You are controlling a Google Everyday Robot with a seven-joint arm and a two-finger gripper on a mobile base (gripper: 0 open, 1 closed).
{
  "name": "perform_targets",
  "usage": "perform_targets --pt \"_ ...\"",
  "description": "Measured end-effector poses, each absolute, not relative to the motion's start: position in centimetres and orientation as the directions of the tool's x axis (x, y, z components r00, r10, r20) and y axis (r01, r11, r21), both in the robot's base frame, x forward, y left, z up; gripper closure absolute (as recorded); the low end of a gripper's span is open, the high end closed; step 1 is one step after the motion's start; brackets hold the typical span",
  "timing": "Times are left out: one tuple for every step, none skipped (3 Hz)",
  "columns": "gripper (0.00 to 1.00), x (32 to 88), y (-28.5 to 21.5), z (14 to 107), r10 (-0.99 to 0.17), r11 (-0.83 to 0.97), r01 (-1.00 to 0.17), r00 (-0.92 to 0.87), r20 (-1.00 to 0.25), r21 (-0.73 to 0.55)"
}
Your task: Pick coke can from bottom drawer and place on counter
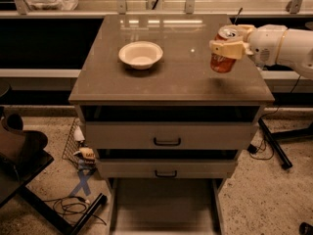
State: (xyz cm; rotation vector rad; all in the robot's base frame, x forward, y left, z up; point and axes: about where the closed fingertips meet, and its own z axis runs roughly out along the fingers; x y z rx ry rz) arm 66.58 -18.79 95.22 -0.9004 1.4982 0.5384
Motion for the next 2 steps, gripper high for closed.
perform_targets --pt "1.0 69.2 -17.7 92.2 -0.199 0.57 -0.81 0.024 -0.98 -0.136" --pt "1.0 70.4 -17.5 88.9 -0.172 0.556 -0.828 -0.022 -0.985 -0.078"
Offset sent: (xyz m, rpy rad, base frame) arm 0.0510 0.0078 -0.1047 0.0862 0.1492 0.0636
